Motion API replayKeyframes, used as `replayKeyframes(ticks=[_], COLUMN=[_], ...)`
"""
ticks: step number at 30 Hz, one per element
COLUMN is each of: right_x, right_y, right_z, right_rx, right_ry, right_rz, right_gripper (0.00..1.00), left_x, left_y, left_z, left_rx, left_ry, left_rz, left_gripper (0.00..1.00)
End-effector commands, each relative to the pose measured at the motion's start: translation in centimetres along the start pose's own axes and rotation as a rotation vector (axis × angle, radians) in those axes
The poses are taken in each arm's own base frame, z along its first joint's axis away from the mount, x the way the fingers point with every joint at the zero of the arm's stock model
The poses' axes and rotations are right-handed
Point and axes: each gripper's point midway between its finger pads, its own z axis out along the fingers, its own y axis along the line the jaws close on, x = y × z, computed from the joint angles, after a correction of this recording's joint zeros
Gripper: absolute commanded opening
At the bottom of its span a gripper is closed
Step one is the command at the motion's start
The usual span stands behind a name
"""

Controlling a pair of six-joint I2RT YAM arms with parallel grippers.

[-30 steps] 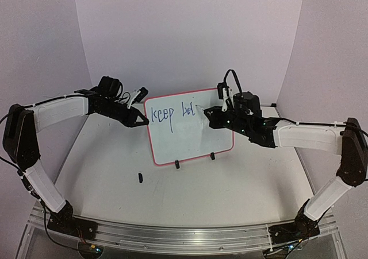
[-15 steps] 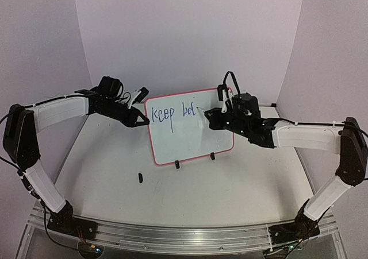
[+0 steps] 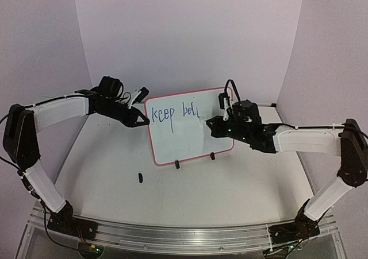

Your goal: Write a sentence on the whiteboard

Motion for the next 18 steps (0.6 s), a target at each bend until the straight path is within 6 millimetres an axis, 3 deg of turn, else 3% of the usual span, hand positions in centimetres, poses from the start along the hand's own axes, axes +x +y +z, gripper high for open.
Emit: replayKeyframes(ticks=[1, 8, 18], right_x=[-3.6, -5.5, -6.1], right_y=[1.4, 2.8, 2.1], right_z=[-2.2, -1.8, -0.3], right_rx=[-0.053, -0.094, -0.033], right_ry=[-0.095, -0.124, -0.141], right_rz=[0.014, -0.018, -0.036], right_gripper=[0.00, 0.00, 0.00], left_x=[3.1, 3.2, 3.3], left_y=[0.2, 0.2, 0.3], left_z=[1.8, 1.8, 1.9], left_rx=[-0.023, -0.025, -0.030], left_ry=[0.122, 0.126, 0.129], left_rz=[0.015, 0.015, 0.016], left_gripper=[0.00, 0.00, 0.00])
